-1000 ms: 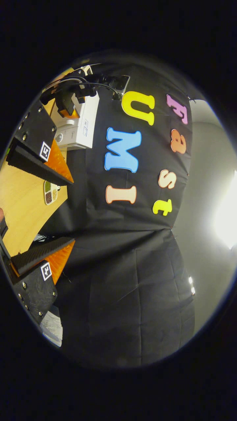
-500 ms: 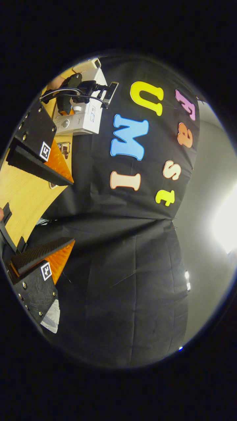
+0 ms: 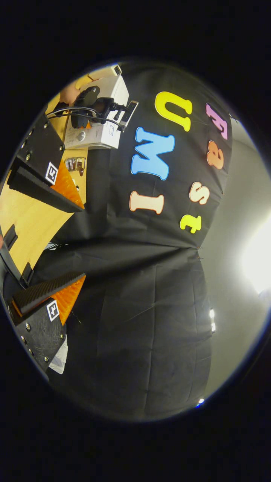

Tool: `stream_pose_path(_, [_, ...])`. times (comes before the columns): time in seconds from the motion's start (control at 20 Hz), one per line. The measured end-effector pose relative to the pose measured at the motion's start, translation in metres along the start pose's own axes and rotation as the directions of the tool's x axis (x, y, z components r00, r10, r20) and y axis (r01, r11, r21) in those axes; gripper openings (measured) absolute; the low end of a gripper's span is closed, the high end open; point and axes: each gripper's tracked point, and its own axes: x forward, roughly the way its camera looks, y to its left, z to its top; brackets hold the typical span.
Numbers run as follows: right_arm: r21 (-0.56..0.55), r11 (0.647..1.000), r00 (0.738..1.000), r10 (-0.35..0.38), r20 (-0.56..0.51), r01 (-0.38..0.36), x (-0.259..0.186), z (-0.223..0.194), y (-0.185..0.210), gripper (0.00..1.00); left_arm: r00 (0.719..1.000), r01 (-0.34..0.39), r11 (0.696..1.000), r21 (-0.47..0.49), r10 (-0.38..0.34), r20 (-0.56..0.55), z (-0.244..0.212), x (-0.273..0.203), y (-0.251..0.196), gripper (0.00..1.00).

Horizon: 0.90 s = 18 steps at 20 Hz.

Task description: Open the microwave oven with the left hand, put the food in, and close the microwave oven.

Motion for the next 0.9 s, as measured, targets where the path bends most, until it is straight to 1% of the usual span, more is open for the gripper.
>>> stream_pose_path(0.1, [-0.004, 1.0, 1.0, 0.003, 0.004, -0.003, -0.001, 0.001, -0.001, 0.95, 1.0, -0.005, 1.0, -0.012, 0.005, -0.005, 0.0, -0.003, -0.001, 0.39])
stream_pose_path(0.15, [-0.006, 1.0, 1.0, 0.004, 0.004, -0.004, -0.001, 0.001, -0.002, 0.95, 1.0, -0.006, 1.0, -0.017, 0.006, -0.008, 0.0, -0.002, -0.002, 0.39])
stream_pose_path(0.2, [-0.005, 1.0, 1.0, 0.007, 0.002, -0.007, -0.001, 0.0, -0.003, 0.95, 1.0, -0.008, 1.0, -0.022, 0.007, -0.008, -0.001, -0.004, -0.002, 0.37])
stream_pose_path(0.4, [0.001, 1.0, 1.0, 0.014, 0.01, -0.014, 0.0, 0.002, -0.007, 0.95, 1.0, -0.001, 0.999, -0.037, 0.0, -0.02, -0.001, -0.007, -0.001, 0.24])
stream_pose_path(0.45, [0.005, 1.0, 1.0, 0.017, 0.015, -0.017, 0.001, 0.003, -0.008, 0.95, 1.0, 0.005, 0.999, -0.043, -0.006, -0.024, -0.002, -0.008, -0.002, 0.24])
stream_pose_path(0.55, [0.013, 1.0, 0.999, 0.025, 0.021, -0.025, 0.003, 0.004, -0.009, 0.95, 0.999, 0.012, 1.0, -0.028, -0.013, -0.05, -0.002, -0.009, -0.003, 0.18])
stream_pose_path(0.65, [0.015, 0.999, 0.999, 0.033, 0.027, -0.034, 0.005, 0.004, -0.01, 0.95, 0.998, 0.019, 0.999, -0.042, -0.021, -0.062, -0.001, -0.01, -0.002, 0.19])
stream_pose_path(0.75, [0.021, 0.999, 0.999, 0.041, 0.033, -0.042, 0.008, 0.005, -0.012, 0.95, 0.995, 0.001, 0.997, -0.078, -0.009, -0.097, -0.01, -0.032, -0.003, 0.18])
stream_pose_path(0.85, [0.034, 0.998, 0.998, 0.056, 0.041, -0.057, 0.01, 0.006, -0.012, 0.95, 0.999, 0.007, 1.0, -0.021, -0.008, -0.041, -0.01, -0.052, -0.003, 0.18])
stream_pose_path(0.9, [0.039, 0.996, 0.996, 0.079, 0.04, -0.081, 0.011, 0.003, -0.009, 0.95, 0.999, 0.016, 1.0, -0.009, -0.017, -0.039, -0.012, -0.06, -0.003, 0.18])
